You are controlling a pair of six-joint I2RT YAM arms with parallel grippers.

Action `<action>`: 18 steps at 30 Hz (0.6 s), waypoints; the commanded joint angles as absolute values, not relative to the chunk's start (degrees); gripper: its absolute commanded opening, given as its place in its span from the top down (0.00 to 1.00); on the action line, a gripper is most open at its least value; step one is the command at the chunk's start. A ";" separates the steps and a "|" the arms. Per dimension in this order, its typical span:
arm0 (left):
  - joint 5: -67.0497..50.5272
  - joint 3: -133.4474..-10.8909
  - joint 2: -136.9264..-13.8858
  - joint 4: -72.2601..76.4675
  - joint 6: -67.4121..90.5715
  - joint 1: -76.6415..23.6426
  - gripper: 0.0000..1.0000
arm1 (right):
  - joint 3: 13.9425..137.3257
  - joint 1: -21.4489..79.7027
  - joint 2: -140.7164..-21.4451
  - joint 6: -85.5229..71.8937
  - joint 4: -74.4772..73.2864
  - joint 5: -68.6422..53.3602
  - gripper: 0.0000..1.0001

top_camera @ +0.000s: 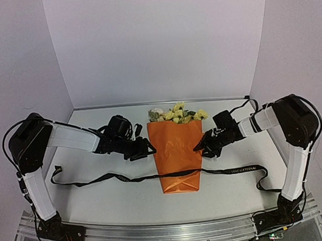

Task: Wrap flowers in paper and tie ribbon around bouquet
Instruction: Adjust the ribbon at the center of the board.

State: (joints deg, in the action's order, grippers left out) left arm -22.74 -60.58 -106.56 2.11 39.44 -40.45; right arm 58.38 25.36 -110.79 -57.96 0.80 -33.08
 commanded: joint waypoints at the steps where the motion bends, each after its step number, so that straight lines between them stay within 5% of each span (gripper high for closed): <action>1: -25.32 -64.69 -108.29 3.75 39.23 -40.34 0.45 | 57.56 25.77 -114.00 -61.53 4.74 -30.55 0.77; 7: -27.93 -65.53 -108.27 1.88 36.22 -41.42 0.50 | 58.84 25.80 -114.69 -61.70 5.76 -27.80 0.99; 18: -28.00 -69.95 -112.31 -8.03 28.17 -48.21 0.57 | 62.15 26.11 -117.04 -62.03 6.55 -22.99 1.00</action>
State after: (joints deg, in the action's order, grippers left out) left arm -27.07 -67.70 -110.49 -4.15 31.68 -46.55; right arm 60.59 25.82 -115.01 -61.64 7.18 -28.02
